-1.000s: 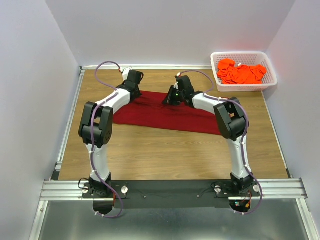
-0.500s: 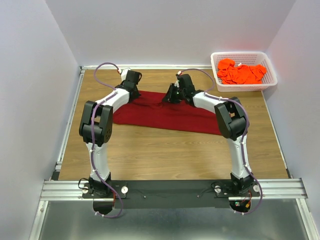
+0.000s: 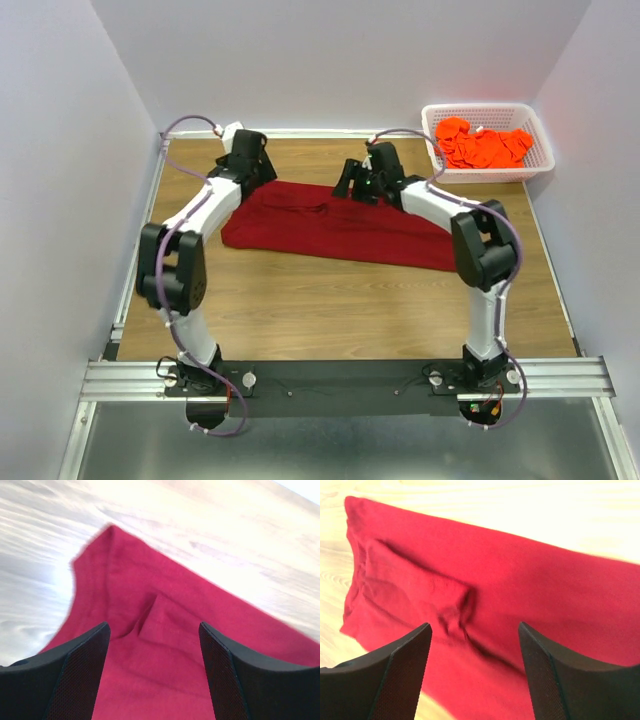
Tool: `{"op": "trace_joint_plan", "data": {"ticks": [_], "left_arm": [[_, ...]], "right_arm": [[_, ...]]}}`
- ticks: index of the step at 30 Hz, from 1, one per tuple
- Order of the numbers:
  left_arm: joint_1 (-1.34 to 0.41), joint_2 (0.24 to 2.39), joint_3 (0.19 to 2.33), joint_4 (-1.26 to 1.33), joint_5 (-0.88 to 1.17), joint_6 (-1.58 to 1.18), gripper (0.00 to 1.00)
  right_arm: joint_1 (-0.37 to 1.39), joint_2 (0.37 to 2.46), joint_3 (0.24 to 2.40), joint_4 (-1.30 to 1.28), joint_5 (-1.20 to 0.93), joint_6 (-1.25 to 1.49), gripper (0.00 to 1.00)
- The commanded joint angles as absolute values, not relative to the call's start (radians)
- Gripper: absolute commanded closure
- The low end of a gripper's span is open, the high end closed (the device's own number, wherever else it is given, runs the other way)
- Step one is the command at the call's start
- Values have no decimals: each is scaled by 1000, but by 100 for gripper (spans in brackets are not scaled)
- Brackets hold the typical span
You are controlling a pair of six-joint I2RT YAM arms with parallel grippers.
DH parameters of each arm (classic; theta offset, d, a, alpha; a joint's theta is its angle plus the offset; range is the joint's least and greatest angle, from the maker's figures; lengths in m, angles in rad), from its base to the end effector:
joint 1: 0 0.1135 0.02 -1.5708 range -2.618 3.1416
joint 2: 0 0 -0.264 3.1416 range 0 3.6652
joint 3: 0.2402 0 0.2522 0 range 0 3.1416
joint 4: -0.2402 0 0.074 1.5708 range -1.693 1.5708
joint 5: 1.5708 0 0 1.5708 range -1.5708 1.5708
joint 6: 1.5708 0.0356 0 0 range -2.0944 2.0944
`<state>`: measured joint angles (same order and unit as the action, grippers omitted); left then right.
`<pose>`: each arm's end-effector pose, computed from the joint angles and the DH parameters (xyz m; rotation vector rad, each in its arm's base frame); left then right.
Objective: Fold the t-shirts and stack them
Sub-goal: Fold the tshirt
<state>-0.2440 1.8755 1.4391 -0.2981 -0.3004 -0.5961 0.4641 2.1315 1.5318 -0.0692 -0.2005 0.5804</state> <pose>0.4166 -0.0929 0.2438 -0.5460 2.2007 -0.0974 0.4277 0.2220 0.1808 0.0222 2.3439 0.7696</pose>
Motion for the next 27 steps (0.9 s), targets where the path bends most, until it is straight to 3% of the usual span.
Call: {"op": "trace_joint_plan", "data": {"ticks": [1, 13, 27], "left_arm": [[-229, 1691, 1301, -345, -367, -649, 21], [-146, 1483, 919, -377, -388, -710, 21], [-110, 1585, 888, -324, -314, -770, 23]], "right_arm": [[420, 1912, 1409, -185, -60, 488, 20], [137, 1432, 930, -417, 58, 475, 10], [-84, 1347, 787, -499, 40, 528, 9]]}}
